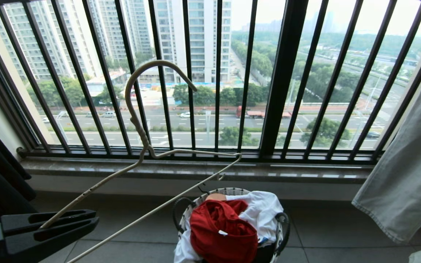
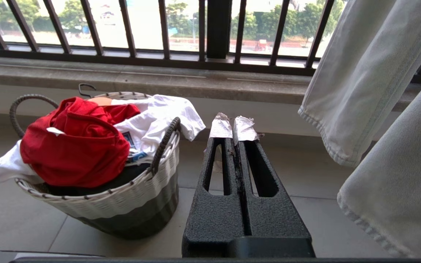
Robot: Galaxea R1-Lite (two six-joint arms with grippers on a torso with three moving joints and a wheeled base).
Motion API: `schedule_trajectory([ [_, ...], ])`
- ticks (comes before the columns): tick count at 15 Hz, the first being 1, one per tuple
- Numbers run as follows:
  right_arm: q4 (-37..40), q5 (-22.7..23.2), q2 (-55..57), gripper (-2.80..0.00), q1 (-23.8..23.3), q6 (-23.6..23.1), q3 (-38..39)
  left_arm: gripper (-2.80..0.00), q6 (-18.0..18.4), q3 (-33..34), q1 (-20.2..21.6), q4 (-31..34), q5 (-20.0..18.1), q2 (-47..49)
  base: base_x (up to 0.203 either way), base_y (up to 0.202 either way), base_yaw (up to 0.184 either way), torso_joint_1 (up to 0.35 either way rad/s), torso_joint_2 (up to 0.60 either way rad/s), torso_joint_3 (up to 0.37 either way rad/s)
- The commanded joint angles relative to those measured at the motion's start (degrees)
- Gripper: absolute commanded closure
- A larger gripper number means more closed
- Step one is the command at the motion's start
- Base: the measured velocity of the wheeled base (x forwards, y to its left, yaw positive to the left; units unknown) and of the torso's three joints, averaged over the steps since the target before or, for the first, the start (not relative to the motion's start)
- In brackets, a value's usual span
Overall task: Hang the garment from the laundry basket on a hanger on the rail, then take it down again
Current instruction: Pick up clothes from the basket
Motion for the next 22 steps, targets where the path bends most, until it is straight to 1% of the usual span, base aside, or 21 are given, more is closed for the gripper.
schedule_trajectory([
  [1,0.0,0.0,0.0,0.00,0.0,0.0,0.0,0.00,0.1,0.1,0.0,0.1,0.1,0.3,0.000,0.000,0.000,0.002,0.00,-0.190],
  [5,0.0,0.0,0.0,0.00,0.0,0.0,0.0,0.00,0.3,0.1,0.0,0.1,0.1,-1.0,0.000,0.000,0.000,0.001,0.01,-0.196],
  [22,0.0,0.0,0.0,0.00,0.0,0.0,0.0,0.00,0.2,0.2,0.0,0.1,0.0,-0.8,0.000,0.000,0.000,0.004,0.00,-0.199],
])
